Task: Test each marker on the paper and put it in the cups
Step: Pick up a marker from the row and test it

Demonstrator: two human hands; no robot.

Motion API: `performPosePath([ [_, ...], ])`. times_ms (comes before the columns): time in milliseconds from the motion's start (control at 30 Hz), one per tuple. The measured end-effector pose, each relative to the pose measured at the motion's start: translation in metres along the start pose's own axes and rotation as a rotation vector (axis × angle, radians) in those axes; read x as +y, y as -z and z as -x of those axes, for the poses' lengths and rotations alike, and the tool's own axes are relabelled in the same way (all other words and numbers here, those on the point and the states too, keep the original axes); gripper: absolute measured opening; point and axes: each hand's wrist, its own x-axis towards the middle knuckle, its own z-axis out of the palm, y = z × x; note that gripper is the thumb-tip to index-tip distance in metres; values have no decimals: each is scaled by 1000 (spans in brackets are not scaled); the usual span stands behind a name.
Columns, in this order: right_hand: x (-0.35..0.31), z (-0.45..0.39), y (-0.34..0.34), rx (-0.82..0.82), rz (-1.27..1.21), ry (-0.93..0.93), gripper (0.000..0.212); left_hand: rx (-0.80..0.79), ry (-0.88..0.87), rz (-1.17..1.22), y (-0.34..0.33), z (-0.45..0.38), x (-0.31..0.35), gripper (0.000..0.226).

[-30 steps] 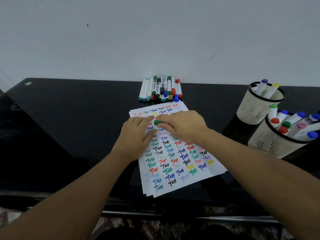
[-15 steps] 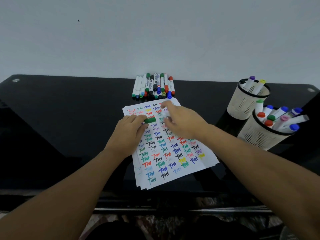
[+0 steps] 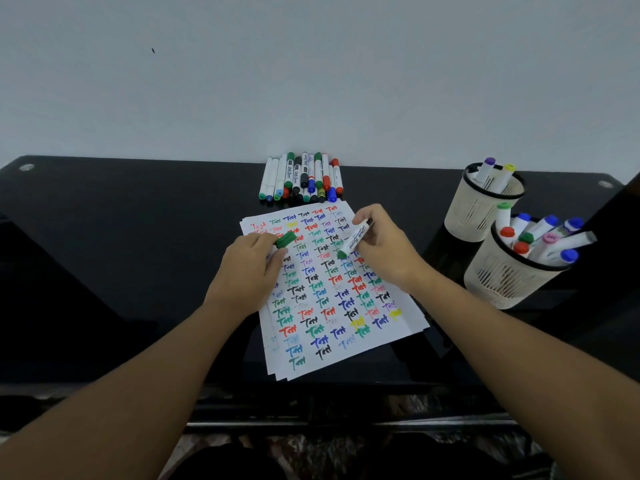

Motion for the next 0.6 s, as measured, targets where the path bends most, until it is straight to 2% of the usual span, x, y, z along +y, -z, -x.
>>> performPosePath([
  [133, 2, 15, -10, -7, 201, 159, 24, 23, 44, -9, 0, 0, 2, 32],
  [267, 5, 25, -22, -87, 398, 236, 25, 11, 85, -19, 0, 1, 0, 33],
  [433, 12, 33, -22, -90, 369, 225, 25, 36, 97, -22, -1, 2, -2, 32],
  [600, 13, 35, -17, -105, 446, 267, 29, 119, 208, -19, 2, 0, -3, 32],
])
